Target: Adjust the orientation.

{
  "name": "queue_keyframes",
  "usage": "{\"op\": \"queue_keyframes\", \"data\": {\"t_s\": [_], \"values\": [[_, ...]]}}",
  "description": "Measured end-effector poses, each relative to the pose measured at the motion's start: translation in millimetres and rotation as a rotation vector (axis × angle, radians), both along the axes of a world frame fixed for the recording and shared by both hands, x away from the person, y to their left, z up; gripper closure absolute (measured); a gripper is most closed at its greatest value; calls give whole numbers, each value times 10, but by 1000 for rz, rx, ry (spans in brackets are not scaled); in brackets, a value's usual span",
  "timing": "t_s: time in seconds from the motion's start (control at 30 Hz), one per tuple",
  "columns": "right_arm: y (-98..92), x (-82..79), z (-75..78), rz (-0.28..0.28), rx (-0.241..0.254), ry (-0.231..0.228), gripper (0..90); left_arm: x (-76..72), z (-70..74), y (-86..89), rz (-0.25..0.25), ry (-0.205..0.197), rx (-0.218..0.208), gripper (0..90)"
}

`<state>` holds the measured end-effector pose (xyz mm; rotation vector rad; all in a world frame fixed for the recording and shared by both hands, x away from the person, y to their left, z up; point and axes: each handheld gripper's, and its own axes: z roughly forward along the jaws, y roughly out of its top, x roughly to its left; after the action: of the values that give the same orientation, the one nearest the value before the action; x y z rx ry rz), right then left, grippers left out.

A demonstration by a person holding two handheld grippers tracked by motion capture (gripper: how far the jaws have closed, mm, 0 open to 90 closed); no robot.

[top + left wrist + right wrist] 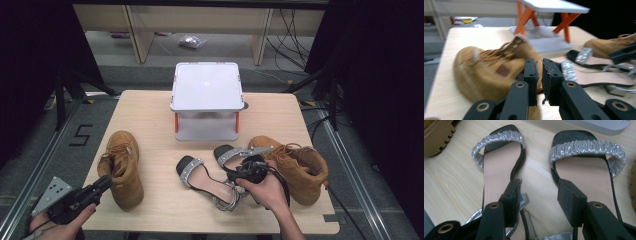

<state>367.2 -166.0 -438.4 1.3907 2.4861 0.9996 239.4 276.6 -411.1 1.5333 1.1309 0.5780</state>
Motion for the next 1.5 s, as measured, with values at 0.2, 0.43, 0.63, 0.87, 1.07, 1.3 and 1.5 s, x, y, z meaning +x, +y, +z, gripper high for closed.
{"op": "queue_keyframes", "data": {"t_s": [0.2,0.43,0.63,0.87,1.07,1.3,1.5], "values": [[3,82,10,30,-18,-1,576,50,-50,-327,-134,7,18,857],[-13,161,16,51,-46,27,852,349,-355,-928,-332,115,88,895],[36,218,24,53,-95,79,900,598,-655,-1332,-452,215,143,896],[132,256,-59,70,-153,152,900,744,-831,-1638,-529,253,241,894],[199,283,-147,105,-190,177,900,832,-922,-1788,-552,294,260,894],[228,292,-222,126,-237,215,900,908,-967,-1900,-564,313,289,894],[310,241,-257,143,-256,246,900,966,-1001,-1928,-552,329,284,895]]}}
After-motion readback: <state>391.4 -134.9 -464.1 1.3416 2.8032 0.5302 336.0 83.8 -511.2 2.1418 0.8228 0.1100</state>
